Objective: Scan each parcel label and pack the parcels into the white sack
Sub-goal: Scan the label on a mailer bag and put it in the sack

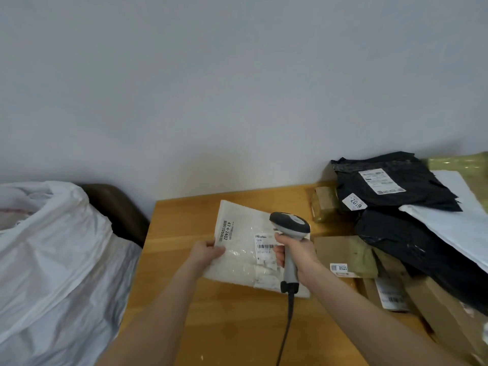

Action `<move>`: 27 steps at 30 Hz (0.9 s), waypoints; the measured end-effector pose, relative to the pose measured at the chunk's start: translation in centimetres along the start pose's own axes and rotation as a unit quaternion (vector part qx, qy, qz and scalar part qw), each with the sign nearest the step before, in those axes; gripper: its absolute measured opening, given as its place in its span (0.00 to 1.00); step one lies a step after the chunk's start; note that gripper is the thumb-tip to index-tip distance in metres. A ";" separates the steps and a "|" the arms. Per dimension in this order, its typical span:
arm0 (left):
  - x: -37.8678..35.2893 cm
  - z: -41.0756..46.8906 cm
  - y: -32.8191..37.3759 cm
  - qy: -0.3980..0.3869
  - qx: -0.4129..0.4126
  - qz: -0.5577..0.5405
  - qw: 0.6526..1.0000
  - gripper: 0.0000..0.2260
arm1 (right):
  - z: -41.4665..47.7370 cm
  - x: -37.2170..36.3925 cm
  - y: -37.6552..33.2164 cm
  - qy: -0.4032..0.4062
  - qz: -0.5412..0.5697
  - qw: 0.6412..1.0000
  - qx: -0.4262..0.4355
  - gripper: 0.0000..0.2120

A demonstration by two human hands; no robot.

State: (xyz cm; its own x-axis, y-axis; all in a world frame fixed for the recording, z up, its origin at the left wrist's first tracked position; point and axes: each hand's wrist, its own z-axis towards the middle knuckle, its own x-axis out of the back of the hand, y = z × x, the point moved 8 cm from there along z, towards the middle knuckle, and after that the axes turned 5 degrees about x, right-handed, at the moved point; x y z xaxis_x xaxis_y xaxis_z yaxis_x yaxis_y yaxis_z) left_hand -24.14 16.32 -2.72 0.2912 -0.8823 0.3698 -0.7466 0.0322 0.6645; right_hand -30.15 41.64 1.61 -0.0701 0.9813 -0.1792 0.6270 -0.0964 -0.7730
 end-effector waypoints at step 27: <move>-2.2 -4.3 -8.0 -0.139 0.219 0.054 0.964 0.10 | 0.8 -4.6 2.5 -0.012 -0.024 0.999 -0.018 0.05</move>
State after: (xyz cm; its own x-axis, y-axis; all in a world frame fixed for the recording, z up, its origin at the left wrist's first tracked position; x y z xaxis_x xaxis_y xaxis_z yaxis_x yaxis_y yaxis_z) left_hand -16.29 20.01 -6.05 0.0722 -0.9786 0.1926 -0.9621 -0.0174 0.2722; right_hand -28.93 36.77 0.03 -0.1187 0.9805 -0.1564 0.6494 -0.0425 -0.7593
